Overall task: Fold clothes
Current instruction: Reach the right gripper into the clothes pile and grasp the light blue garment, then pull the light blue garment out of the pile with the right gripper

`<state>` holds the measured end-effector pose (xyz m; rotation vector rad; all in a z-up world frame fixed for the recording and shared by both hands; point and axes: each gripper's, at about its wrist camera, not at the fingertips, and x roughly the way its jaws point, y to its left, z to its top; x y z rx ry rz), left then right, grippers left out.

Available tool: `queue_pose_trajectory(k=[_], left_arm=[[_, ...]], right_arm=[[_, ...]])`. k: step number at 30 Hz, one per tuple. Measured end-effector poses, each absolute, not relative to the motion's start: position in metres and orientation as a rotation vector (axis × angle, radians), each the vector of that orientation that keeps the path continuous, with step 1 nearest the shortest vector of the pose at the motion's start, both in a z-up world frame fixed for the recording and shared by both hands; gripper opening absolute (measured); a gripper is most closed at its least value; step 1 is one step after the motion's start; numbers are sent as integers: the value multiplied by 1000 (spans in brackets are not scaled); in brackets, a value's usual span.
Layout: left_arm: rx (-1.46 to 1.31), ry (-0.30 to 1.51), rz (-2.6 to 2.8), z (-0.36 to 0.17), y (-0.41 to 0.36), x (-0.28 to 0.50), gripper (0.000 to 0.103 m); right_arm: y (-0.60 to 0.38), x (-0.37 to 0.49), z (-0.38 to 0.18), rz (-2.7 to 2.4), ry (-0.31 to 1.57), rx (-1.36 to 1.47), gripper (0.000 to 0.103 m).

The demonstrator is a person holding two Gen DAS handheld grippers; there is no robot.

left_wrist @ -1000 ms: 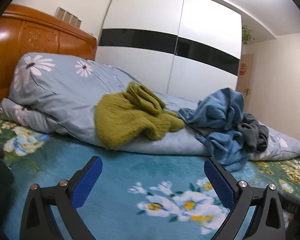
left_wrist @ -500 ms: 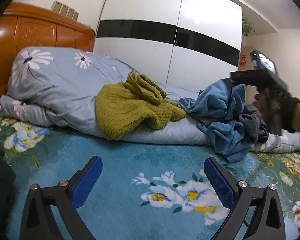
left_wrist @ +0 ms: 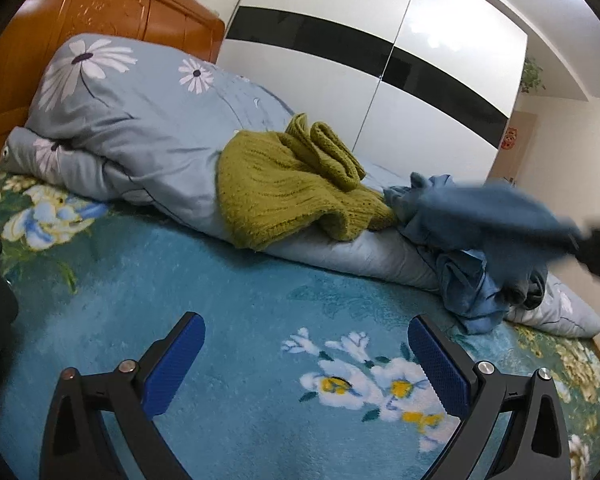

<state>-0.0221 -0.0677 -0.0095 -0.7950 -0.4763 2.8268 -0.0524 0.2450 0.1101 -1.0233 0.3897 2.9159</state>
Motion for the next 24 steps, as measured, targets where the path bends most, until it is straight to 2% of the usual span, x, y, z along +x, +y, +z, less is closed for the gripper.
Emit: queue_pose_trajectory(k=[6,8,12,16,24], left_arm=[[-819,-488,2743,-3,-59,-22,103],[-807,-505,2704,3,-57,-19,103],[-805,-628,2546,18,-54,-9,103],[-917,-749,2355,8,-49,14,103],[-1167,-658,2375,-20,-56,43,103]], right_arm=[[243,45,71,2868,417,-1151,6],[242,73,59,2853,479,-1172,6],[232,127,47,2868,587,-1202,6],[204,173,38,2954,572,-1252,6],[155,239,15,3211,608,-1452,6]])
